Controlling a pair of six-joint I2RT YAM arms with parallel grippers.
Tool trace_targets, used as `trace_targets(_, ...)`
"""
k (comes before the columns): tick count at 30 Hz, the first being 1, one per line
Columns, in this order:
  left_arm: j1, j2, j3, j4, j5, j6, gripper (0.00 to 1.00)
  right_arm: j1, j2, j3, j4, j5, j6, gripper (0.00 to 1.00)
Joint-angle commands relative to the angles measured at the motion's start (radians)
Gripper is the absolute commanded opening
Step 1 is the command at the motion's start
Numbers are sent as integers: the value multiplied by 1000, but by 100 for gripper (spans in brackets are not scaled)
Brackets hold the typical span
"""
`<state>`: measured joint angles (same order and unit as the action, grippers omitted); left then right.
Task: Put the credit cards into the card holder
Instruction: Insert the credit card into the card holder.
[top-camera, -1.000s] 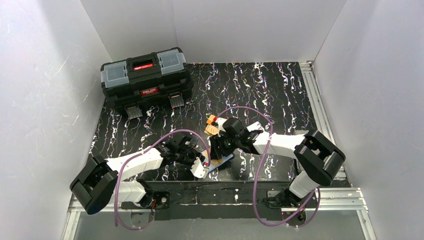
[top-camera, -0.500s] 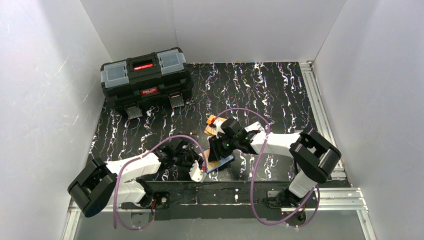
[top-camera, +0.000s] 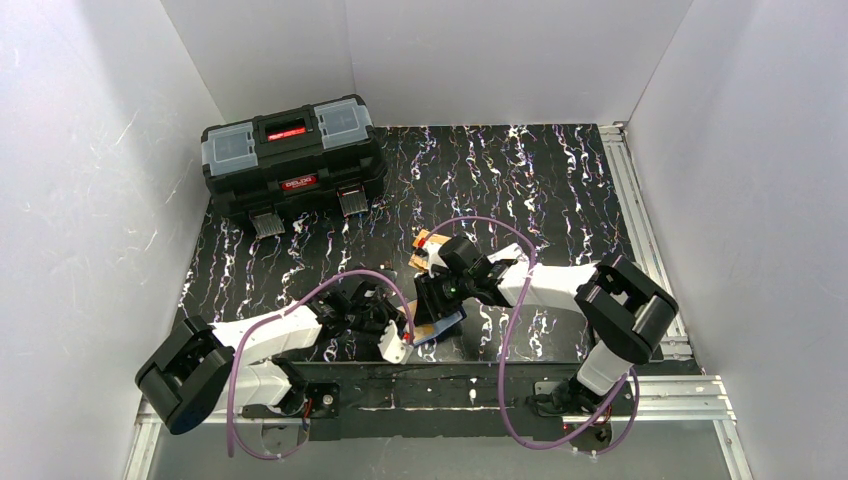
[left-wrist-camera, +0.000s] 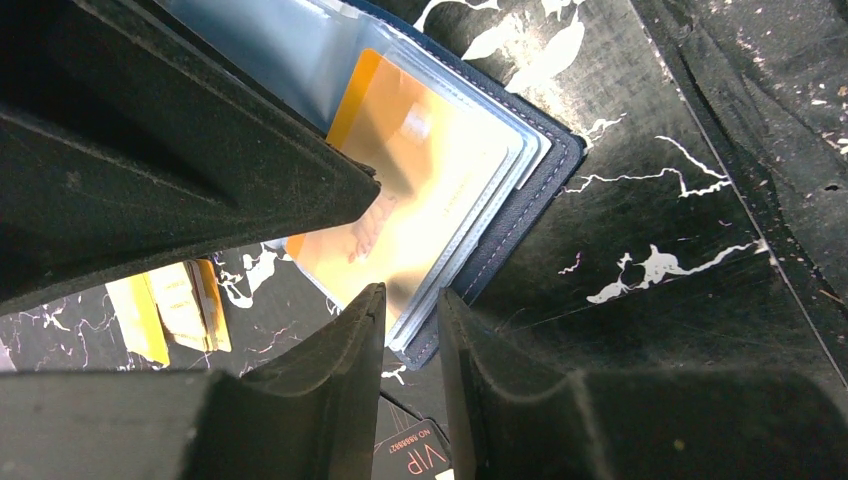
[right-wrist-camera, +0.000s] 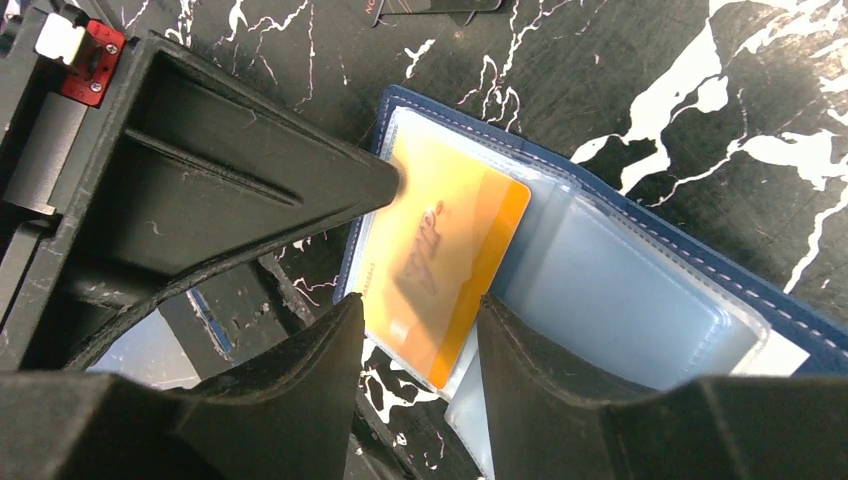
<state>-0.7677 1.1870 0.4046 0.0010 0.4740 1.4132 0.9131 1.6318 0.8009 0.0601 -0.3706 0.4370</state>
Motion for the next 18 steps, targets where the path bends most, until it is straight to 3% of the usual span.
trace_targets(1,-4,10,-20,-7,1,3,25,27,13,53,57,-98,-11,52)
trace_targets(7,-4,-15,-15,-20,-8,5,25,26,5,60,32,-100,-18,54)
trace_targets(12,-4,-134,20,-152,-16,-15,26,15,-80,40,-16,-29,-22,63)
trace_targets(17,-4,-252,85,-339,-25,-32,38,-15,-164,55,-120,43,-28,74)
trace_targets(18,-5,-267,103,-377,-29,-44,41,-24,-173,65,-149,57,-29,81)
